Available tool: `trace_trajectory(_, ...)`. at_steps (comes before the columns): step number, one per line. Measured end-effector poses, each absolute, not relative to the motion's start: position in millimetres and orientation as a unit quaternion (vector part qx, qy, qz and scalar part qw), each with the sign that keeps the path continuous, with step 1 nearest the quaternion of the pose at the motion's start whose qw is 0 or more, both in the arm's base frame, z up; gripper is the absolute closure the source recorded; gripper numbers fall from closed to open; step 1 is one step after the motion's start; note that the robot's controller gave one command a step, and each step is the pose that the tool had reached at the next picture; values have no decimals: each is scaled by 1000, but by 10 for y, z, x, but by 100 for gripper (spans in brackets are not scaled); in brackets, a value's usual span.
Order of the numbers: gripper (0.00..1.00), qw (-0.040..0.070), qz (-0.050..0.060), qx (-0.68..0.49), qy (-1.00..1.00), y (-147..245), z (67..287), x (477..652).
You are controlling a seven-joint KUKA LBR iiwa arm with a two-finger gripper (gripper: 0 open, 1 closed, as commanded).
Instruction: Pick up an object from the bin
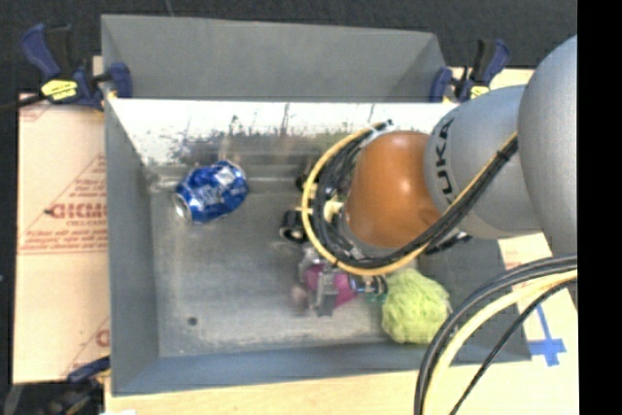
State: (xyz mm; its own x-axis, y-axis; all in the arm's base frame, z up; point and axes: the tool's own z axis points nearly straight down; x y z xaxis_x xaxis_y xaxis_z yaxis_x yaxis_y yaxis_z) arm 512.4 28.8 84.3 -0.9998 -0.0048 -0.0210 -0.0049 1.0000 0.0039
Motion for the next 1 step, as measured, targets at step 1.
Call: trace_trajectory(1, 100, 7, 1, -20, 1000, 180, 1903, 5010)
